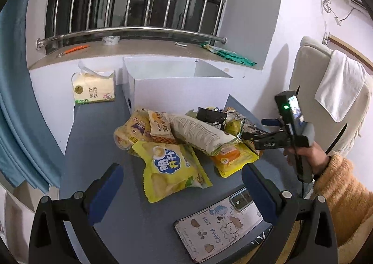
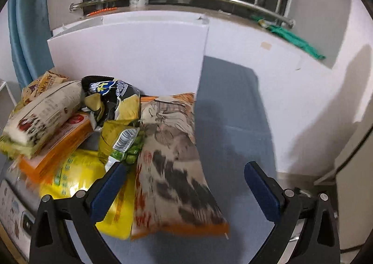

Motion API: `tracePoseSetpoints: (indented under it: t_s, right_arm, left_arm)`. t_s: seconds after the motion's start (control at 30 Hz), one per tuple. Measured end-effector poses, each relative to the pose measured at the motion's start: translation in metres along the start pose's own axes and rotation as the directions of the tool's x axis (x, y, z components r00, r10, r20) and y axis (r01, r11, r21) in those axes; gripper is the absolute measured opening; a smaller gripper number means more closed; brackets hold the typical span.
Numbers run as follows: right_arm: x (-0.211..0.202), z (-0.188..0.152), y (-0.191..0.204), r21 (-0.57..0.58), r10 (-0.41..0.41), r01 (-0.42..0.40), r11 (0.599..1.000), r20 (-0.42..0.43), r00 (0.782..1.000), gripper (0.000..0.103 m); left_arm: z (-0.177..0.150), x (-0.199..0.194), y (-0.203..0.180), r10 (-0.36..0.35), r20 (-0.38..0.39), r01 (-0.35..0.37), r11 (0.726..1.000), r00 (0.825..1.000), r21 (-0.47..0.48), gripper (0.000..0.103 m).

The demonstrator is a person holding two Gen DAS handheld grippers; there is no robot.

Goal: Organize snacks
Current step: 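Grasp the patterned rice-cake bag with the right tool, then grasp the yellow chip bag with the left tool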

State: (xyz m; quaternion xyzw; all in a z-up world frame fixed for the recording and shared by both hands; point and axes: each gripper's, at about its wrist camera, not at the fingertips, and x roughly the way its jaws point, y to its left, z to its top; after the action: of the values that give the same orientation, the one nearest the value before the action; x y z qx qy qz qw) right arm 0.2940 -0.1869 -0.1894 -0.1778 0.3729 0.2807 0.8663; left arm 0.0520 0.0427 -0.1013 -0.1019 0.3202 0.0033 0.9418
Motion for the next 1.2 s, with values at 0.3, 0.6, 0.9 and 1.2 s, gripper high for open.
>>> tracePoseSetpoints:
  t_s: [0.3,0.6,0.9,1.2]
  right_arm:
    - [0.012,0.000,0.001,0.011,0.105,-0.105,0.994,-0.063,0.992,0.045]
    - [-0.064,-0.034,-0.005,0.083,0.124,-0.126,0.988,0.038,0.992,0.045]
    - [-0.142,-0.058,0.000,0.140,0.164,-0.193,0.971,0.191,0.968,0.045]
    - [-0.161,-0.072,0.016,0.163,0.225,-0.271,0.949,0.253,0.941,0.045]
  left_arm:
    - [-0.009,0.011,0.005,0.028,-0.047,-0.027,1.000,0.998,0.009,0.103]
    - [-0.006,0.037,0.008,-0.010,-0.106,0.008,1.000,0.994,-0.020,0.103]
    - [0.002,0.091,0.035,-0.089,-0.222,0.048,0.981,0.971,-0.186,0.103]
    - [-0.006,0.133,0.061,-0.230,-0.260,0.121,0.919,0.938,-0.376,0.099]
